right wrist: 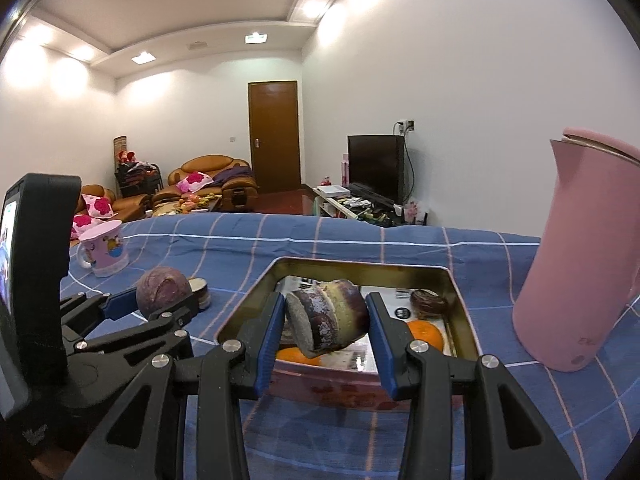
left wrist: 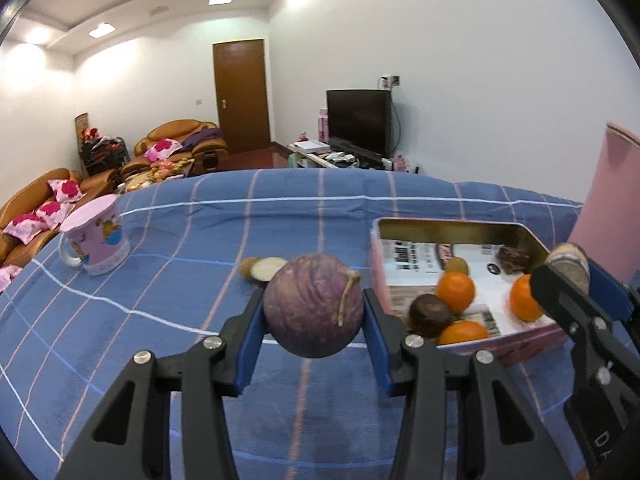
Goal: Organize fruits
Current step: 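Hold the jar and purple fruit above the tin tray with both grippers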
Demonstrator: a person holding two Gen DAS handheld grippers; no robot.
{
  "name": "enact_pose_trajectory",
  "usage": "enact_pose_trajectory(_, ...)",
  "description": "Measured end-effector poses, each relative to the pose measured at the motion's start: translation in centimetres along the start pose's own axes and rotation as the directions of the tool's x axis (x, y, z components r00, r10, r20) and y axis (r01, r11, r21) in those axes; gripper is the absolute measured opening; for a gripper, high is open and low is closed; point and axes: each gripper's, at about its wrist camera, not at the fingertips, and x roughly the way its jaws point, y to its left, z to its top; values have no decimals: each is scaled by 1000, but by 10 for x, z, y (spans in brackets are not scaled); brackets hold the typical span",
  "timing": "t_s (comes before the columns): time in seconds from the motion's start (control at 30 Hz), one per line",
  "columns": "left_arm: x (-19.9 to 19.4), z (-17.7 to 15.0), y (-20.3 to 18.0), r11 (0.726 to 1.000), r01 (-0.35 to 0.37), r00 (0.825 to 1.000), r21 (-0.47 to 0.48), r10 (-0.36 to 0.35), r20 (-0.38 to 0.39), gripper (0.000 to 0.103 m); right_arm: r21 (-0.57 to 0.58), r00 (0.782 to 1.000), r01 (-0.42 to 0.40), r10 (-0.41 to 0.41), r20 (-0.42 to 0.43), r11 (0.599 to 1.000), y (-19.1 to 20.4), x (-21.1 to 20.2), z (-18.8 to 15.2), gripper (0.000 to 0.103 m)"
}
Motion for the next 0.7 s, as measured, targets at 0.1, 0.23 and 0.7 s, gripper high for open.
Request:
enact_pose_trajectory(0.1,-1,0,-14,1000,14,1000,21,-14,4,49,1,1000,22,-22,4,1000,-8,-1,0,44)
enact_pose_trajectory(0.23,0,2,-25,999,36,999,39,-36,2,49,19,999,44,-44,2,999,-23,-1,0,44)
enact_pose_trajectory(0.7,5,10,-66,992,84,996,92,-84,0,49,46,994,105,-105,4,993,-58,5,3,44)
